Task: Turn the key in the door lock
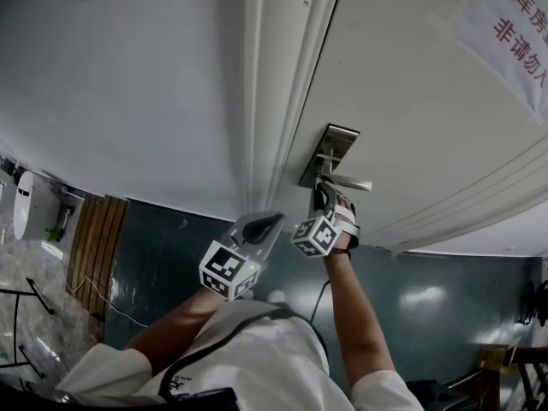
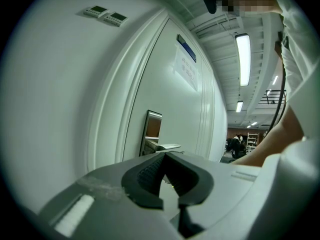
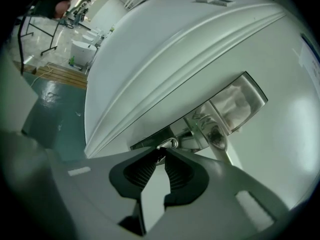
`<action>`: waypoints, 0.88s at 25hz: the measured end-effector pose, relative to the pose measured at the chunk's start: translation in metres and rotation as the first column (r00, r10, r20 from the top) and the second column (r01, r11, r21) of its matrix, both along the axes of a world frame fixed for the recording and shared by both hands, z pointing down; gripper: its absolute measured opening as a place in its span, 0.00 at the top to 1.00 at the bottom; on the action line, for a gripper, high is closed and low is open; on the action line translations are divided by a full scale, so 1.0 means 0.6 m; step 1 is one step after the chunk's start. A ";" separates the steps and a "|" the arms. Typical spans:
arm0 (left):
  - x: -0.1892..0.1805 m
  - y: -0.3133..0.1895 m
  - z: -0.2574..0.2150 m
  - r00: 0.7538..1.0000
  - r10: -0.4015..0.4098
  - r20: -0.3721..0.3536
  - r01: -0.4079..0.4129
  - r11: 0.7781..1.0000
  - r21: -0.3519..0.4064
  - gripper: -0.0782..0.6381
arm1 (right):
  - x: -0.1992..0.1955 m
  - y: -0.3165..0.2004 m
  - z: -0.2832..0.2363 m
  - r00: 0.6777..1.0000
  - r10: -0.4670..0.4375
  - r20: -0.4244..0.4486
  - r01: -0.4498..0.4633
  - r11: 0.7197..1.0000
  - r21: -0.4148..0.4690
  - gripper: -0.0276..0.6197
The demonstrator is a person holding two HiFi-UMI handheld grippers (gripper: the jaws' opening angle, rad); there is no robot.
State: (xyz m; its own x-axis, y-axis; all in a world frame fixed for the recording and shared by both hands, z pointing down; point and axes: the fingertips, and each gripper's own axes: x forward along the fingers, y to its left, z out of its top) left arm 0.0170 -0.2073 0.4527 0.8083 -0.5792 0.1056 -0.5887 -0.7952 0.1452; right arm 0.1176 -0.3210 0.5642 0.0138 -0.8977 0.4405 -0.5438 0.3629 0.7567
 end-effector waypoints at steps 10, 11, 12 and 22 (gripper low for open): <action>0.011 0.007 0.004 1.000 -0.009 0.003 0.009 1.000 -0.005 0.88 | -0.001 0.002 0.004 0.968 -0.131 -0.216 0.130 0.991 -0.020 0.86; 0.012 0.008 0.004 1.000 -0.010 0.003 0.010 1.000 -0.006 0.88 | -0.001 0.002 0.003 0.961 -0.144 -0.236 0.142 0.989 -0.025 0.86; 0.013 0.008 0.005 1.000 -0.012 0.003 0.012 1.000 -0.007 0.88 | -0.002 0.002 0.003 0.954 -0.158 -0.256 0.155 0.987 -0.034 0.86; 0.023 0.019 0.005 1.000 -0.020 0.005 0.020 1.000 -0.012 0.88 | -0.001 0.004 0.004 0.931 -0.191 -0.311 0.173 0.981 -0.084 0.83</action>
State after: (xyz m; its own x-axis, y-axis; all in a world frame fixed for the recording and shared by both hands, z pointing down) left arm 0.0309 -0.1958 0.4560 0.7961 -0.5938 0.1170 -0.6052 -0.7815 0.1517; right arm 0.1173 -0.3185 0.5666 -0.0012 -0.8730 0.4877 -0.2006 0.4780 0.8551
